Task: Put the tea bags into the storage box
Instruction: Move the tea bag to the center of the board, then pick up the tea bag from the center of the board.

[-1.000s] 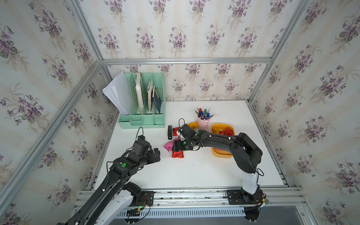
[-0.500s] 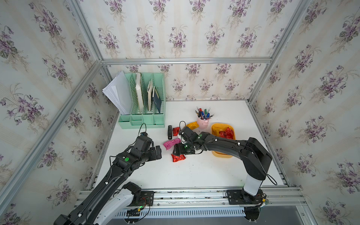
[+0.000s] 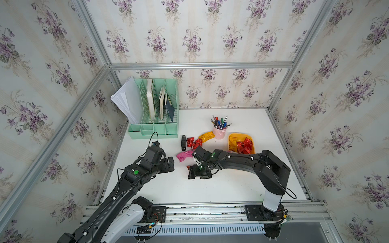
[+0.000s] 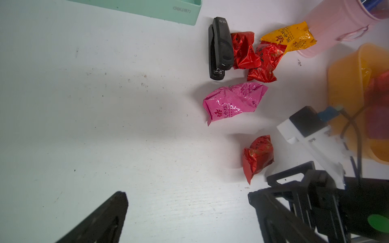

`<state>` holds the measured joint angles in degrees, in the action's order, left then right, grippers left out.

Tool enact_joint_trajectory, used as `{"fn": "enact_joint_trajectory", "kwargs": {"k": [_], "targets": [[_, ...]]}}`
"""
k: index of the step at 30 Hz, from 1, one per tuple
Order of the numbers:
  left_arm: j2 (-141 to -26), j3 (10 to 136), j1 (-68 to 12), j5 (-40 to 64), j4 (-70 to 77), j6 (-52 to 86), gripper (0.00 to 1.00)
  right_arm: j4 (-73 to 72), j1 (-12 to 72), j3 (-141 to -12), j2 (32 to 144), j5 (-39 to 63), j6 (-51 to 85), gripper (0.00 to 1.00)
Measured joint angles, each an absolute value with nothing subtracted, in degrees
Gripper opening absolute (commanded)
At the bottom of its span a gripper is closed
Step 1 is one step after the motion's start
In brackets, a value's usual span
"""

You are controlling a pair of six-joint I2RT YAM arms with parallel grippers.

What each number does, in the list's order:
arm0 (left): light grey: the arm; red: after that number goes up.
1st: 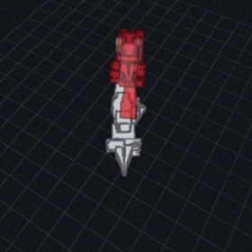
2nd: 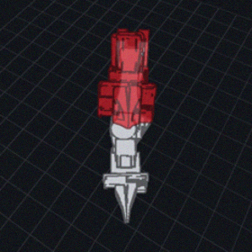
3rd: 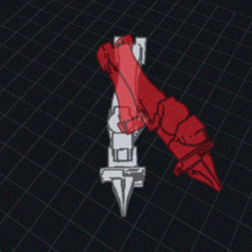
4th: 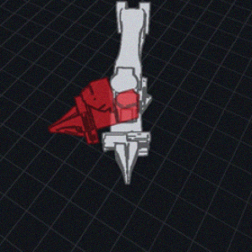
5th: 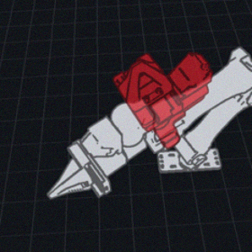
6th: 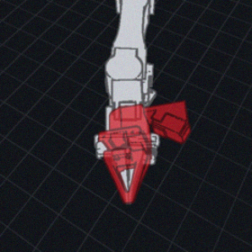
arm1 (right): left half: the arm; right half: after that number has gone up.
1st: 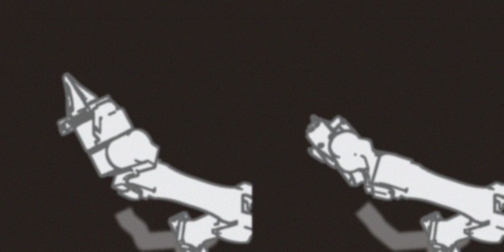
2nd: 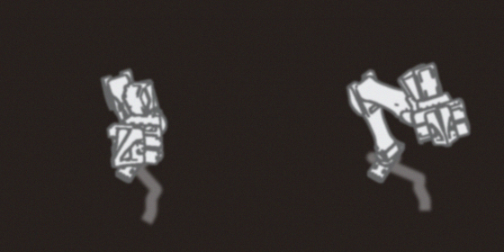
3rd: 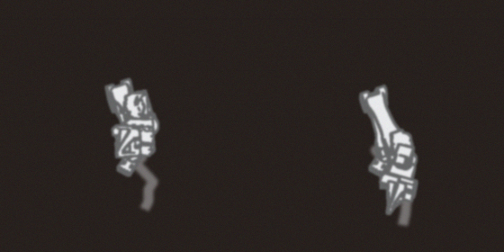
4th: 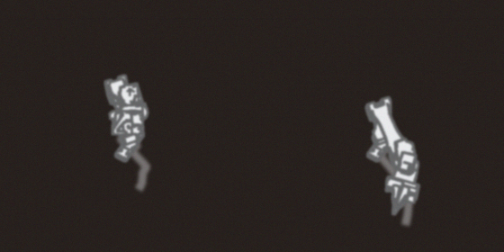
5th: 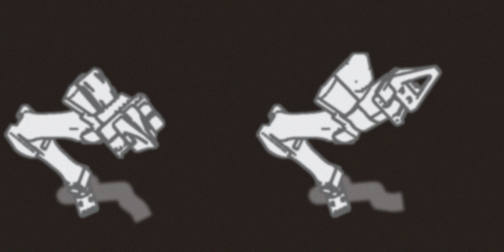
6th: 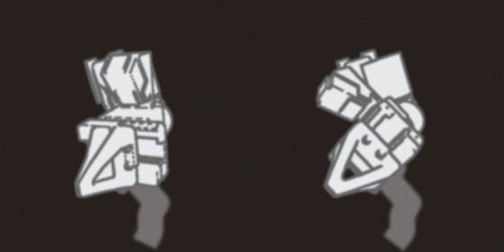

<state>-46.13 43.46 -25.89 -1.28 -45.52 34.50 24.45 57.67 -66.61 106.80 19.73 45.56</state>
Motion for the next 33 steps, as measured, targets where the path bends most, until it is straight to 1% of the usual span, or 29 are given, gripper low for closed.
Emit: {"fn": "enact_joint_trajectory", "kwargs": {"k": [5,12,17,19,20,21,29,31,33], "targets": [[-44.7,43.8,-25.9,-1.6,-45.9,34.3,0.99,22.1,56.2,-70.8,110.3,18.4,46.3,0.84],[-42.8,43.8,-25.9,-1.8,-47.9,34.3,0.99,22.9,55.1,-77.9,115.0,12.4,46.3,0.85],[-42.1,43.8,-25.9,-1.9,-48.2,34.3,0.99,24.7,55.3,-79.4,115.7,9.0,46.5,0.86],[-41.8,43.8,-25.9,-1.9,-48.2,34.3,0.99,26.6,55.3,-80.0,115.7,6.6,47.1,0.89],[-41.7,43.8,-25.9,-1.9,-48.3,34.3,0.99,27.1,55.2,-80.1,115.7,5.6,47.5,0.97],[-41.6,43.8,-25.9,-1.9,-48.3,34.1,0.99,27.6,55.2,-80.4,115.6,4.8,48.1,1.0],[-41.3,43.8,-25.9,-1.7,-48.3,33.7,0.99,28.6,54.7,-85.6,119.2,3.5,50.9,1.0],[-40.9,43.8,-25.9,-1.7,-48.3,33.6,0.99,28.8,54.7,-87.0,120.1,2.8,51.4,0.98],[-40.3,43.8,-25.9,-1.6,-48.6,33.5,0.99,29.1,54.6,-87.6,120.6,1.7,52.5,0.93]]}}
